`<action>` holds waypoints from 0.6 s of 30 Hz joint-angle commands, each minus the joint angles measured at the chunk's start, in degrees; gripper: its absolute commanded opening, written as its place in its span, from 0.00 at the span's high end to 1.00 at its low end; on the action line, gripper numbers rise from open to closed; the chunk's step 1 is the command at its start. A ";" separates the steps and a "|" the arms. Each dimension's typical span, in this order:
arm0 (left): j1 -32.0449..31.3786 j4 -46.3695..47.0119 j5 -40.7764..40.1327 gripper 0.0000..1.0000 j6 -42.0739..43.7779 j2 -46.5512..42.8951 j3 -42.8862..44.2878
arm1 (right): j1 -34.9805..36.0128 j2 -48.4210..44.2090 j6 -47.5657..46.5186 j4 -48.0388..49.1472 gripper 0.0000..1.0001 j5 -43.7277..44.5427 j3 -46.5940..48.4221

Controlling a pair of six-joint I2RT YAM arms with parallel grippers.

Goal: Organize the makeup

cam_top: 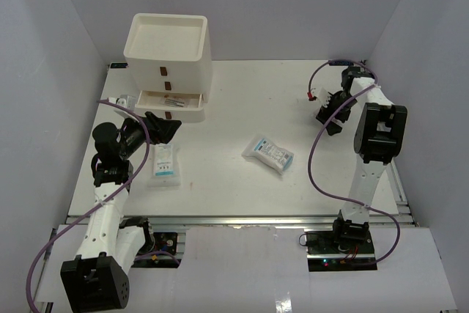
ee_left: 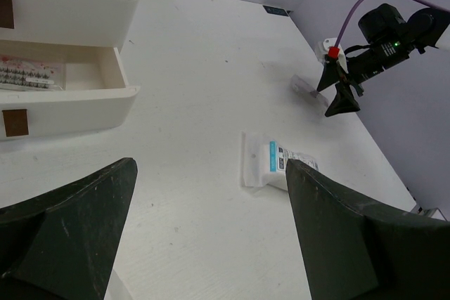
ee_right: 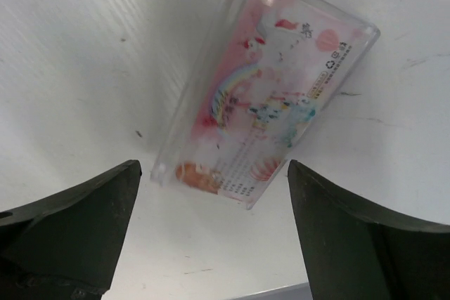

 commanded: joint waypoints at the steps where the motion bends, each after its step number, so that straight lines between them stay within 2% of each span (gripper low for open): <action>1: -0.07 0.31 0.22 0.02 0.78 -1.29 0.21 | 0.39 -3.19 5.54 2.24 0.04 -3.52 -2.08; 3: -0.09 0.30 0.20 0.02 0.78 -1.45 0.21 | 0.39 -3.73 6.87 2.40 0.09 -4.40 -2.11; 10: -0.09 0.21 0.11 0.02 0.95 -1.82 0.28 | 0.41 -8.30 14.99 11.22 0.10 -5.76 -6.07; 13: -0.09 0.14 0.11 0.02 0.95 -1.89 0.28 | 0.48 -8.50 23.15 14.49 0.10 -4.12 -6.13; 18: -0.09 0.12 -0.04 0.02 1.04 -2.24 0.27 | 0.96 -6.93 35.59 14.57 0.10 -2.52 -5.84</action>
